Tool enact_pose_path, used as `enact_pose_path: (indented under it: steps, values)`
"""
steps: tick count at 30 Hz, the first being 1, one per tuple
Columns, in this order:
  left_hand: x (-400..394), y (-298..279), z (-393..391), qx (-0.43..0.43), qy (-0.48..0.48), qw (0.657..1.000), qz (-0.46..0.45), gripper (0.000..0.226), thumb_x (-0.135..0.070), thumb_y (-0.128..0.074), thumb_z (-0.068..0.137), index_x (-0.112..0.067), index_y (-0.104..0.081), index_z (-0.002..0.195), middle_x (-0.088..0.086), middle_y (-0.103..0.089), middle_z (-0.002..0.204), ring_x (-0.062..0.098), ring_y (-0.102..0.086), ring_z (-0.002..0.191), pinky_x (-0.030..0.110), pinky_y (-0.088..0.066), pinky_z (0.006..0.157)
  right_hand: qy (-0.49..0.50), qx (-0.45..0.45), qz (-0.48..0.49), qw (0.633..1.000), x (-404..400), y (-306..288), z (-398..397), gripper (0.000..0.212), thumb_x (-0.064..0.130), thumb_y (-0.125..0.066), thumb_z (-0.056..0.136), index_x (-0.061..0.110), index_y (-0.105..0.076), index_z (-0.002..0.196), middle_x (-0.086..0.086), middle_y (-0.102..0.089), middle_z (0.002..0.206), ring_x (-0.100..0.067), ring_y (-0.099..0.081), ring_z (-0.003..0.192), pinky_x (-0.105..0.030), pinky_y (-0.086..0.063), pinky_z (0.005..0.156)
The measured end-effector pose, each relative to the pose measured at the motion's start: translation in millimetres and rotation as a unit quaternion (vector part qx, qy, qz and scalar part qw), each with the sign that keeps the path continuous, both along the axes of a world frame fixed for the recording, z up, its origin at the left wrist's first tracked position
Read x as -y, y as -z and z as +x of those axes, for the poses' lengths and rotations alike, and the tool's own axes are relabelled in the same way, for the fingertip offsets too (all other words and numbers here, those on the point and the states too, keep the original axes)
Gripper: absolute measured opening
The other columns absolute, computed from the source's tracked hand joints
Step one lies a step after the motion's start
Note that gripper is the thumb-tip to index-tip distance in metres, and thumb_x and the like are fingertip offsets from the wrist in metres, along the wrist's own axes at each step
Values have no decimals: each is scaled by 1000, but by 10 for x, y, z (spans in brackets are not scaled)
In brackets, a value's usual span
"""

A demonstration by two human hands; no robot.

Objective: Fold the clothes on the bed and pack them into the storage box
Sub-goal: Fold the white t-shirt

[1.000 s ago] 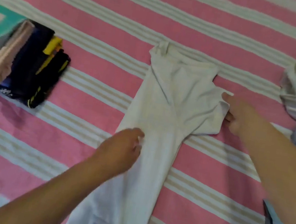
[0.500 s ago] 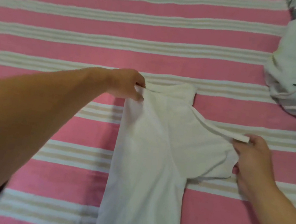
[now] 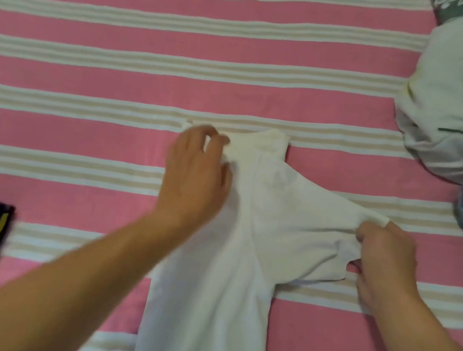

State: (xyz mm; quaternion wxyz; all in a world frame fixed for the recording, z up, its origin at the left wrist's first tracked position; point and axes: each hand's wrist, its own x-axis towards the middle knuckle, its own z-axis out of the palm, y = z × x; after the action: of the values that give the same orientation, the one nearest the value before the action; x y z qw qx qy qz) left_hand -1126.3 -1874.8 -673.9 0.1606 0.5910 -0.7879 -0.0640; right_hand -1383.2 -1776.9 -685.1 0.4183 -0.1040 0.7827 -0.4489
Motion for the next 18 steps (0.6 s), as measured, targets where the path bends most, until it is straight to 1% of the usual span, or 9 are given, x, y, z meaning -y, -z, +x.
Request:
enact_pose_path:
  steps: [2,4,8,11,13,14,15,16,18]
  values:
    - [-327,174,-116,35,70,994,79,54,-38,-39,104,-11,-42,151,19,-36,157,38,-29,146,49,-25,120,-47,5,-13,999,-58,-43,-28,31,0,-47,73,19,-71,69,-1,-65,72,-25,-61,71,-40,-48,65]
    - [-447,373,-202,97,88,978,164,64,-54,-18,105,-26,-11,163,9,-2,170,31,6,156,48,-3,126,-113,21,-19,993,-131,-58,-48,24,4,-54,85,15,-76,85,-2,-75,86,-24,-70,79,-38,-52,71]
    - [-304,502,-305,153,73,966,194,64,-62,-3,101,-41,15,158,1,27,165,30,31,150,53,11,123,-225,-84,12,971,-196,-22,-47,22,24,-56,99,19,-71,114,8,-76,98,-14,-71,89,-31,-52,77]
    - [-231,220,-340,116,78,955,263,66,-54,-25,104,-37,6,161,6,23,167,32,24,152,50,8,125,-238,-167,-3,957,-155,-156,80,22,24,-46,105,19,-61,120,11,-68,105,-15,-65,99,-23,-45,74]
    - [-362,-106,-296,-83,21,950,301,63,-41,-47,103,-34,-22,160,4,-4,170,25,-4,156,40,-10,125,-256,-205,-8,945,-89,-380,155,20,26,-42,107,19,-57,117,10,-65,102,-16,-62,98,-19,-42,72]
    - [-489,-289,-224,-238,-50,913,329,55,-36,-54,102,-33,-36,154,-1,-24,166,18,-24,152,35,-22,122,-267,-212,-9,940,-32,-525,205,18,27,-41,107,19,-56,114,10,-64,99,-15,-62,93,-16,-42,68]
    - [-616,-447,-133,-395,-130,831,369,47,-32,-57,101,-32,-48,147,-6,-42,156,13,-42,141,33,-33,116,-275,-209,-3,938,45,-660,267,18,27,-41,107,17,-56,111,6,-66,96,-14,-64,86,-17,-44,63]
    - [-716,-549,-31,-531,-192,722,400,39,-29,-59,100,-26,-57,139,-2,-55,147,14,-56,130,35,-42,110,-275,-182,7,944,126,-807,363,20,27,-40,107,15,-55,110,-2,-68,92,-16,-65,76,-21,-47,58]
    - [-844,-604,234,-690,-270,512,435,38,-33,-57,100,-11,-62,130,12,-67,131,26,-69,115,43,-51,101,-305,-25,32,951,277,-1088,729,25,25,-37,107,8,-50,120,-16,-72,81,-26,-69,59,-30,-53,49]
